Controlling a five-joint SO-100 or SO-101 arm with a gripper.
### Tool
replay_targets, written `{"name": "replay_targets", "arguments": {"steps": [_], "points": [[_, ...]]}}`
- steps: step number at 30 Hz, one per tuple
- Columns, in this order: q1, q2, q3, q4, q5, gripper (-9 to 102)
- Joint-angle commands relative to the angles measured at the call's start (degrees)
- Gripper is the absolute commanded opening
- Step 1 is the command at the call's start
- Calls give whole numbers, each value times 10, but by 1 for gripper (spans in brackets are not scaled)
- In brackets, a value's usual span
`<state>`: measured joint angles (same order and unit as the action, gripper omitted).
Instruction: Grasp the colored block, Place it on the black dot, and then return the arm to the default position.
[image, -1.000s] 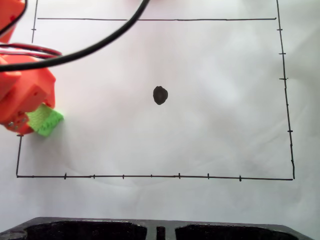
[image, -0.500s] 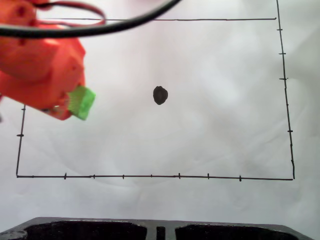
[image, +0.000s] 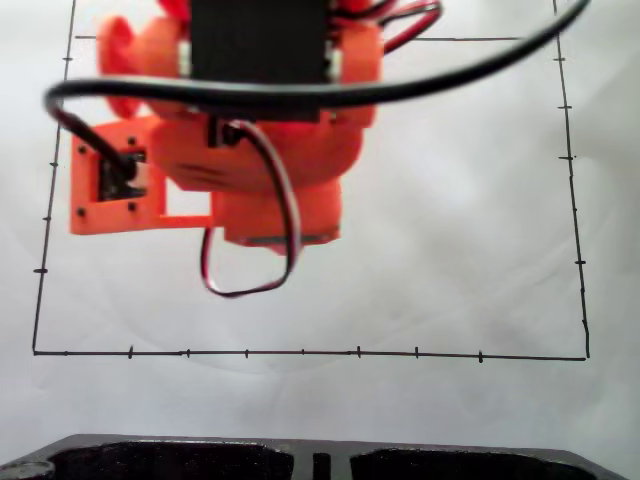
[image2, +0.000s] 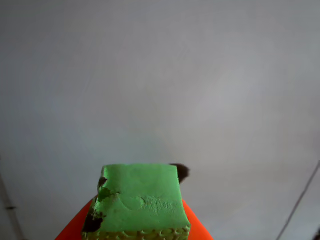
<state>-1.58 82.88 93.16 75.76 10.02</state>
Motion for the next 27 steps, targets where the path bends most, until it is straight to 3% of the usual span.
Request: {"name": "replay_targets", "arguments": {"steps": [1, 19, 27], "points": [[-19, 41, 20, -8, -1, 7], [-40, 76, 119, -41, -19, 10], [-19, 85, 143, -47, -36, 18]]}}
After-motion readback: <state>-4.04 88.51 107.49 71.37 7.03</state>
